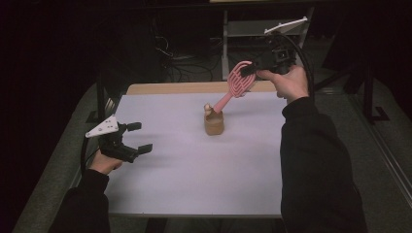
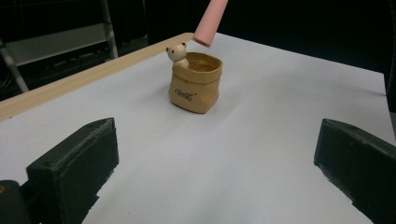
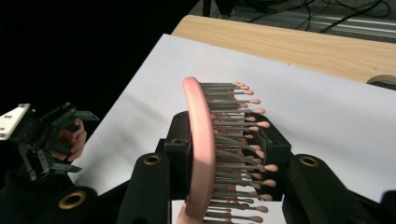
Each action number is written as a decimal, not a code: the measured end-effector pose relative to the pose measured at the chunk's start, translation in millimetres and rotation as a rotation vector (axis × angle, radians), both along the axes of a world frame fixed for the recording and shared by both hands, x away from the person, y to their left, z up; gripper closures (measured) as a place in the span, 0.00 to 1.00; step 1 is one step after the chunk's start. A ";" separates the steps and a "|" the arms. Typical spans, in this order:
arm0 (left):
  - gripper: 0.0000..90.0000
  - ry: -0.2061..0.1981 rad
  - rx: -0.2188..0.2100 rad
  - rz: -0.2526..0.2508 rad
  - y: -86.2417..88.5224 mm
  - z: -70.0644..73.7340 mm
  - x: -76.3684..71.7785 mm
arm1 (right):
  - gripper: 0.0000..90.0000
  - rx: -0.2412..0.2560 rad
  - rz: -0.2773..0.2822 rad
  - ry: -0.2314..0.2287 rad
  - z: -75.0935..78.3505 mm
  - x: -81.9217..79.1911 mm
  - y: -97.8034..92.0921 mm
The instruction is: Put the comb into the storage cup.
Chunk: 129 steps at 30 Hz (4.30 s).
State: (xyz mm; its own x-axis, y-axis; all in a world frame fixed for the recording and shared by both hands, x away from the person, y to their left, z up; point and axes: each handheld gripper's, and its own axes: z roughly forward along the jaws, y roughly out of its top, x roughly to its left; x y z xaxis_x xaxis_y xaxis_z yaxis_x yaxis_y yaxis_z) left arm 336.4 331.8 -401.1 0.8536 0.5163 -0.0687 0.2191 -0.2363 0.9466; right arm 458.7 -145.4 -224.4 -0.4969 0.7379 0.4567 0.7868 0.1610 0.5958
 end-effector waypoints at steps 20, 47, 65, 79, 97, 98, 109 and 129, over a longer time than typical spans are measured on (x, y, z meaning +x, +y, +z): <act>0.00 0.011 -0.015 0.051 21.1 -21.6 -10.2 | 0.70 -0.028 0.010 0.053 -31.2 13.2 13.1; 0.00 0.033 -0.028 0.137 43.8 -50.4 -27.3 | 0.70 -0.014 0.012 0.108 -73.6 27.8 28.4; 0.00 0.040 -0.030 0.162 42.9 -56.0 -26.6 | 0.63 0.115 -0.056 0.164 -93.2 25.3 -0.8; 0.00 0.031 -0.028 0.154 40.9 -54.9 -27.7 | 0.13 0.092 -0.082 0.102 -90.6 20.0 -11.6; 0.00 0.027 -0.025 0.151 38.1 -54.1 -27.5 | 0.00 0.060 -0.040 -0.014 -82.5 -0.8 -34.0; 0.00 0.028 -0.026 0.150 38.0 -54.1 -27.6 | 0.00 0.058 -0.042 -0.016 -82.9 -1.9 -35.9; 0.00 0.030 -0.031 0.154 39.5 -53.8 -27.9 | 0.00 0.073 -0.069 -0.022 -90.2 -12.8 -58.2; 0.00 0.043 -0.020 0.161 41.6 -56.6 -28.5 | 0.00 0.054 -0.112 -0.093 -107.9 -37.7 -87.0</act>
